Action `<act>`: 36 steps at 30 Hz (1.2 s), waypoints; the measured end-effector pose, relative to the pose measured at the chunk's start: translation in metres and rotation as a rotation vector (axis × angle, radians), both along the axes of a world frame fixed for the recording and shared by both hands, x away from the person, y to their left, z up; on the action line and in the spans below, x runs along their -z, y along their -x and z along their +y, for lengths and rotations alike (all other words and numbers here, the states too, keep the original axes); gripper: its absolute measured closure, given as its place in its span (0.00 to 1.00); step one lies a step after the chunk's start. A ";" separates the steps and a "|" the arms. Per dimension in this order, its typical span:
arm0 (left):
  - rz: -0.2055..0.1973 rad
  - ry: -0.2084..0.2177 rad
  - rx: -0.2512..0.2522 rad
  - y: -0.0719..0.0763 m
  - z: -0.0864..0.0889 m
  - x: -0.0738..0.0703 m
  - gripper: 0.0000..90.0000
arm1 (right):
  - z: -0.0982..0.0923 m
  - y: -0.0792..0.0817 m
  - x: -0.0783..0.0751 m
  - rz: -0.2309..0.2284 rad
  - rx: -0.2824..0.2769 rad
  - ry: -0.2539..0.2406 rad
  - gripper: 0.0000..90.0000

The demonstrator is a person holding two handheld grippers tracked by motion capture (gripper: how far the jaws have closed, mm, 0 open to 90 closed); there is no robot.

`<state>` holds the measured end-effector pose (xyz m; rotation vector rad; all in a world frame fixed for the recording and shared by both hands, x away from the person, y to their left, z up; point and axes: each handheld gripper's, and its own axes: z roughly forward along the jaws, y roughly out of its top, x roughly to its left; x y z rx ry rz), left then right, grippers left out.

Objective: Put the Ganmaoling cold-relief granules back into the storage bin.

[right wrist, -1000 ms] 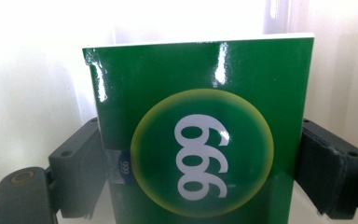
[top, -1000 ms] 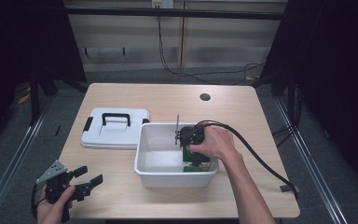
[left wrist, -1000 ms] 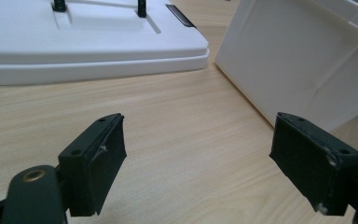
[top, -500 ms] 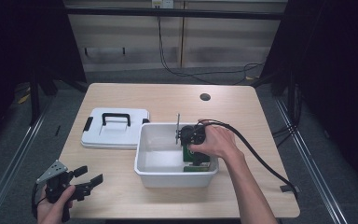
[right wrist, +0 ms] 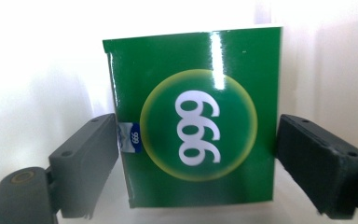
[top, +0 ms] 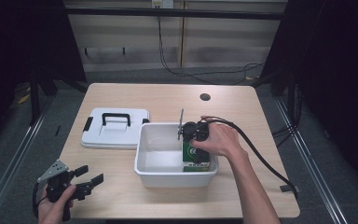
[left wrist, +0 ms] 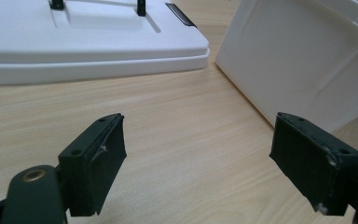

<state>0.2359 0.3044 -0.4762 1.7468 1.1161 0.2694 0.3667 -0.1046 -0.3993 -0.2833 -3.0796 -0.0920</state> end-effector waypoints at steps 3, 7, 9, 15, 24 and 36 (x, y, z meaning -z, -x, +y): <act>0.001 0.000 -0.003 0.000 0.000 0.000 0.19 | -0.004 0.001 -0.007 -0.015 0.005 -0.012 0.16; -0.002 -0.002 -0.001 0.001 0.001 -0.001 0.19 | -0.009 0.002 -0.015 -0.026 0.015 -0.047 0.16; -0.002 -0.004 0.003 0.001 0.000 -0.001 0.19 | -0.011 0.002 -0.018 -0.033 0.028 -0.067 0.17; -0.005 -0.007 0.002 0.001 0.001 -0.001 0.19 | -0.016 0.003 -0.026 -0.058 0.052 -0.118 0.17; -0.004 -0.003 0.000 0.002 0.001 -0.001 0.19 | -0.026 0.007 -0.034 -0.061 0.076 -0.185 0.18; -0.006 -0.007 -0.003 0.004 0.002 -0.001 0.19 | -0.041 0.015 -0.039 -0.069 0.128 -0.308 0.18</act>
